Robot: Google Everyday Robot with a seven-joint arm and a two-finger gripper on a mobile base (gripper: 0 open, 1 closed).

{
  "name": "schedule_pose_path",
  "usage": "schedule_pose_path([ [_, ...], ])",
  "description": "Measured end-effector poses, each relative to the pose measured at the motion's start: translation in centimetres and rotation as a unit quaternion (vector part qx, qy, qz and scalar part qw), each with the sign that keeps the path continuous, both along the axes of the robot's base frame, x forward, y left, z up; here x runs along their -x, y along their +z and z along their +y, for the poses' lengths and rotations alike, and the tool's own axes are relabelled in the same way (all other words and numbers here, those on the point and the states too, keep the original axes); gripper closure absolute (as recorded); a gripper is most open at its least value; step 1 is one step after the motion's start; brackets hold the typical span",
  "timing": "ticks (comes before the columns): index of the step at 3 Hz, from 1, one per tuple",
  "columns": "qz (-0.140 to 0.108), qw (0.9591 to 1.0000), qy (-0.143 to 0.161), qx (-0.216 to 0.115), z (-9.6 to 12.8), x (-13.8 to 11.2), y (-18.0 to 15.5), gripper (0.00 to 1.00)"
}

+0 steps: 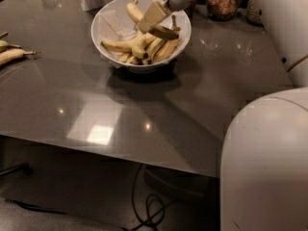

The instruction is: Pick banana from white bowl

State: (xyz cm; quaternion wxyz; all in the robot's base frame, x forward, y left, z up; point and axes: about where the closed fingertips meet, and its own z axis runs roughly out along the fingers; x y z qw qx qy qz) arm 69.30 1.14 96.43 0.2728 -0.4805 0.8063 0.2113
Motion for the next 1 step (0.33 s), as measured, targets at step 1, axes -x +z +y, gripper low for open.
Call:
schedule_pose_path([
  [1,-0.02,0.9996,0.011,0.014,-1.44,2.43,1.86,1.0],
])
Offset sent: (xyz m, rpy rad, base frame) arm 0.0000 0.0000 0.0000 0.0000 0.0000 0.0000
